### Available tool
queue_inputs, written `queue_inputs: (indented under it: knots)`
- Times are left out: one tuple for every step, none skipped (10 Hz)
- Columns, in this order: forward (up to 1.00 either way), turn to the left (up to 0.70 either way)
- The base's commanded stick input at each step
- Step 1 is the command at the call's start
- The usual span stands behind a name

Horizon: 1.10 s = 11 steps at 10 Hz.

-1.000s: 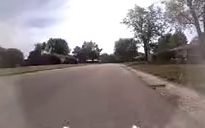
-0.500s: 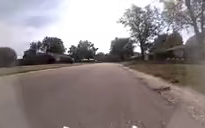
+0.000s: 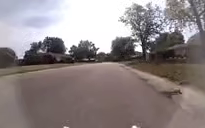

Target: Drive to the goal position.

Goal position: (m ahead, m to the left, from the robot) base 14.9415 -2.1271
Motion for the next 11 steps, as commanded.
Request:
queue_inputs:
  knots:
    - [0.69, 0.03]
    - [0.69, 0.03]
    - [0.69, 0.03]
    - [0.69, 0.03]
    - [0.69, 0.03]
    - [0.69, 0.03]
    - [0.69, 0.03]
    - [0.69, -0.04]
    - [0.69, -0.17]
    - [0.69, -0.30]
    - [0.69, -0.31]
